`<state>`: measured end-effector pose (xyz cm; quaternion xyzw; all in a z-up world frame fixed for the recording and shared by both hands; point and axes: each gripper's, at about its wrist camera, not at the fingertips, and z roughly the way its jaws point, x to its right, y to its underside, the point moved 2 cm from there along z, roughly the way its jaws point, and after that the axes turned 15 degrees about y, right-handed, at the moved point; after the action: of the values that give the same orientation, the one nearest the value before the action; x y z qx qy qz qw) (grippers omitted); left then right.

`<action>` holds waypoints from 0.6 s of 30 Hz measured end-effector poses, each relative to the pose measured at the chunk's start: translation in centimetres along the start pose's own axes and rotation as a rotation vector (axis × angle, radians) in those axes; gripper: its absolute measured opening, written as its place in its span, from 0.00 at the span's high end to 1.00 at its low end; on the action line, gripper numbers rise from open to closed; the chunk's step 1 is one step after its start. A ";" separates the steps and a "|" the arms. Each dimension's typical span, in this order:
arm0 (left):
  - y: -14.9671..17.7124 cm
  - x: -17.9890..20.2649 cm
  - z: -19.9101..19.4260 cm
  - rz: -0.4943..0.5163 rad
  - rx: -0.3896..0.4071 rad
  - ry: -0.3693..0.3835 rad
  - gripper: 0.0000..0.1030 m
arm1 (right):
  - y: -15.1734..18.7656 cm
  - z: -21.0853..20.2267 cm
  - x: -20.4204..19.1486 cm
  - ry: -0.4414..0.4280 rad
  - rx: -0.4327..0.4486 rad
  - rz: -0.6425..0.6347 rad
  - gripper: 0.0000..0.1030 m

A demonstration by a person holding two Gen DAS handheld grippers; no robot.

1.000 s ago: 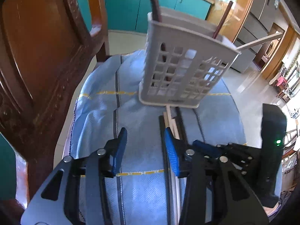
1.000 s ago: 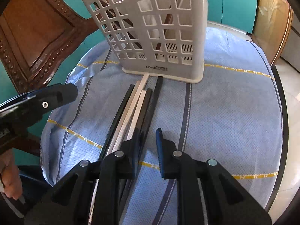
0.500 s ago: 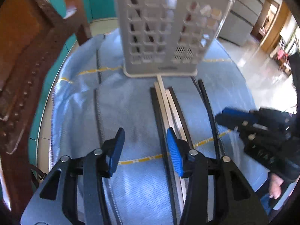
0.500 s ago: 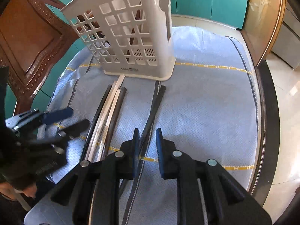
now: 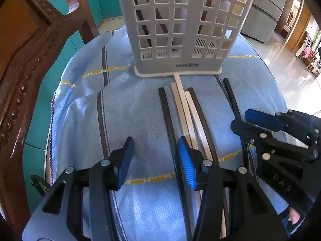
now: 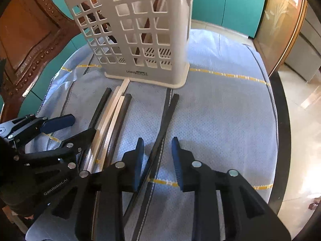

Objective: Organize utensils
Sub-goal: 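Move both grippers back down over two black chopsticks on the cloth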

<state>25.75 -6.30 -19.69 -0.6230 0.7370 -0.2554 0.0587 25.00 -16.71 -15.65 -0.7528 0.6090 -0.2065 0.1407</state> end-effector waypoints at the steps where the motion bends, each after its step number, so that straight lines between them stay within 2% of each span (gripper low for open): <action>1: -0.2 0.0 0.0 -0.002 0.002 0.001 0.54 | 0.0 0.0 -0.2 0.013 0.004 -0.015 0.80; 2: -0.2 0.0 0.0 -0.003 0.004 0.003 0.56 | 0.0 0.0 -0.3 0.015 0.006 -0.033 0.88; 4: -0.3 0.6 0.4 0.008 0.006 0.010 0.69 | 0.1 -0.1 -0.2 0.000 -0.002 -0.041 0.89; 6: -0.3 1.1 0.5 0.034 0.004 0.009 0.75 | 0.2 -0.2 0.2 -0.004 -0.009 -0.042 0.91; 12: -0.4 1.5 0.6 0.025 0.005 0.013 0.75 | 0.2 -0.4 1.4 0.005 -0.012 -0.011 0.91; 18: -0.7 1.2 0.9 0.023 0.006 0.004 0.73 | 0.1 0.0 0.7 0.034 -0.014 -0.024 0.88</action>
<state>26.50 -7.75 -19.82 -0.6138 0.7435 -0.2582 0.0622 25.00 -17.41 -15.56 -0.7573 0.6038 -0.2166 0.1224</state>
